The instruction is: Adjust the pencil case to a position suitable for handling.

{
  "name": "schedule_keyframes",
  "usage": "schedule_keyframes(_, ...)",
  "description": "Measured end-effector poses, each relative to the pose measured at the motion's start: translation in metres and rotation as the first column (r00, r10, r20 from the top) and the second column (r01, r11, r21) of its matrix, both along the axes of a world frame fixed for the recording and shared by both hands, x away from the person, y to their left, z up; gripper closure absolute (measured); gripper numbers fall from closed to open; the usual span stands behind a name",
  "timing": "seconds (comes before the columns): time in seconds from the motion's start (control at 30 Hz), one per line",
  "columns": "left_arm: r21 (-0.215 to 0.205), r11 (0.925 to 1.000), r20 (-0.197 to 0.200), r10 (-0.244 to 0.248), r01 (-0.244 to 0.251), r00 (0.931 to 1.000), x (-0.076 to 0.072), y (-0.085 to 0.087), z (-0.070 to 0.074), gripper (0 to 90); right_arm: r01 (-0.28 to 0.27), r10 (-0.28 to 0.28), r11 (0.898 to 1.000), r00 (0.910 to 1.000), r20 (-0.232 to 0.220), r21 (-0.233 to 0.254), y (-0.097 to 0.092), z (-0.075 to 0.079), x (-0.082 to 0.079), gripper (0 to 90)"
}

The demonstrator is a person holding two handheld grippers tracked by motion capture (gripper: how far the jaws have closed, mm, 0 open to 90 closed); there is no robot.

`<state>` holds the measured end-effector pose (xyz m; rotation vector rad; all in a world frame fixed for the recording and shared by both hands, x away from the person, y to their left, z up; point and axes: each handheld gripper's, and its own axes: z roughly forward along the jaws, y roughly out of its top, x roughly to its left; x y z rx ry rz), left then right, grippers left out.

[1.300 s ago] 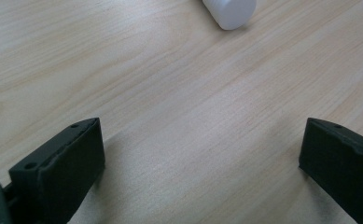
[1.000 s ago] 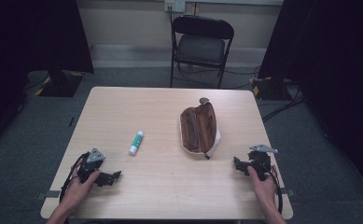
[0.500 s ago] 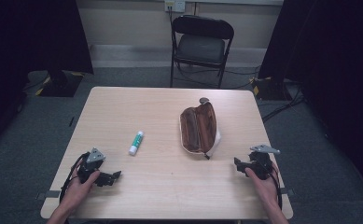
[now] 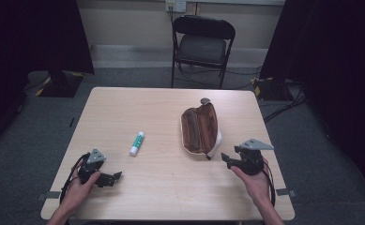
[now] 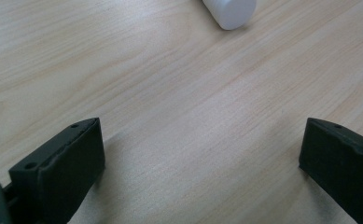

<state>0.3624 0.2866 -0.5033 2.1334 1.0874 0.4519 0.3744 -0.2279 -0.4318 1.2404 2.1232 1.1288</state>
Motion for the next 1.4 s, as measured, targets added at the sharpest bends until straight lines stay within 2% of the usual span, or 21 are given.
schedule_keyframes(0.07, 0.001, 1.0000, -0.002, -0.002, 0.002, 1.0000, 0.000, 0.000, 0.000, 0.0, -0.004, 0.004, 1.000, 1.0000, 0.004, 0.002, 0.004, 0.003, 0.004, 37.9)
schedule_keyframes(0.1, 0.001, 1.0000, -0.002, -0.001, 0.001, 1.0000, 0.000, 0.000, 0.000, 0.0, -0.017, 0.017, 1.000, 0.9998, 0.012, 0.008, 0.012, 0.010, 0.013, 39.2)
schedule_keyframes(0.13, 0.001, 1.0000, -0.002, -0.001, 0.001, 1.0000, 0.000, 0.000, 0.000, 0.0, -0.017, 0.017, 1.000, 0.9998, 0.012, 0.008, 0.012, 0.010, 0.013, 39.2)
schedule_keyframes(0.2, 0.001, 1.0000, -0.002, -0.001, 0.001, 1.0000, 0.000, 0.000, 0.000, 0.0, -0.023, 0.022, 0.999, 0.9997, 0.014, 0.022, 0.019, 0.015, 0.023, 39.8)
schedule_keyframes(0.27, -0.002, 1.0000, -0.001, 0.001, -0.001, 1.0000, 0.001, 0.000, 0.000, 0.0, -0.025, 0.025, 1.000, 0.9995, 0.020, 0.002, 0.025, 0.018, 0.033, 39.6)
schedule_keyframes(0.3, -0.006, 1.0000, -0.002, 0.003, -0.003, 1.0000, 0.000, 0.000, 0.000, 0.0, -0.027, 0.027, 1.000, 0.9995, 0.014, 0.008, 0.029, 0.017, 0.041, 39.8)
schedule_keyframes(0.37, -0.007, 1.0000, -0.002, 0.003, -0.003, 1.0000, 0.000, 0.000, 0.000, 0.0, -0.026, 0.026, 1.000, 0.9996, 0.010, 0.007, 0.031, 0.016, 0.047, 40.5)
schedule_keyframes(0.47, -0.006, 1.0000, -0.002, 0.003, -0.003, 1.0000, 0.000, 0.000, 0.000, 0.0, -0.013, 0.013, 0.999, 0.9998, -0.015, -0.035, 0.036, 0.004, 0.062, 45.8)
schedule_keyframes(0.53, -0.003, 1.0000, -0.001, 0.001, -0.001, 1.0000, 0.000, 0.000, 0.000, 0.0, -0.015, 0.014, 0.999, 0.9998, -0.015, -0.045, 0.035, 0.001, 0.063, 48.2)
schedule_keyframes(0.57, -0.006, 1.0000, -0.002, 0.003, -0.003, 1.0000, 0.000, 0.000, 0.000, 0.0, -0.010, 0.009, 1.000, 0.9995, -0.031, -0.019, 0.032, -0.002, 0.063, 52.7)
schedule_keyframes(0.67, 0.000, 1.0000, 0.001, 0.000, 0.000, 1.0000, 0.001, 0.000, 0.000, 0.0, 0.002, -0.003, 1.000, 0.9995, -0.033, -0.028, 0.031, -0.003, 0.062, 56.4)
schedule_keyframes(0.7, -0.004, 1.0000, -0.001, 0.002, -0.002, 1.0000, 0.000, 0.000, 0.000, 0.0, 0.008, -0.008, 1.000, 0.9992, -0.040, -0.005, 0.029, -0.004, 0.063, 61.1)
schedule_keyframes(0.8, -0.002, 1.0000, -0.002, 0.001, -0.001, 1.0000, 0.000, 0.000, 0.000, 0.0, 0.023, -0.024, 1.000, 0.9992, -0.031, -0.017, 0.030, -0.005, 0.062, 65.6)
schedule_keyframes(0.9, -0.003, 1.0000, -0.002, 0.001, -0.001, 1.0000, 0.000, 0.000, 0.000, 0.0, 0.035, -0.036, 0.999, 0.9989, -0.030, -0.009, 0.029, -0.006, 0.063, 69.2)
schedule_keyframes(1.17, 0.001, 1.0000, -0.002, -0.002, 0.002, 1.0000, 0.001, 0.000, 0.000, 0.0, 0.047, -0.047, 0.999, 0.9976, -0.052, 0.002, 0.022, -0.005, 0.063, 75.8)
schedule_keyframes(1.4, 0.000, 1.0000, -0.003, -0.001, 0.001, 1.0000, 0.001, 0.000, 0.000, 0.0, 0.020, -0.019, 1.000, 0.9983, -0.056, 0.012, 0.018, -0.004, 0.061, 77.2)
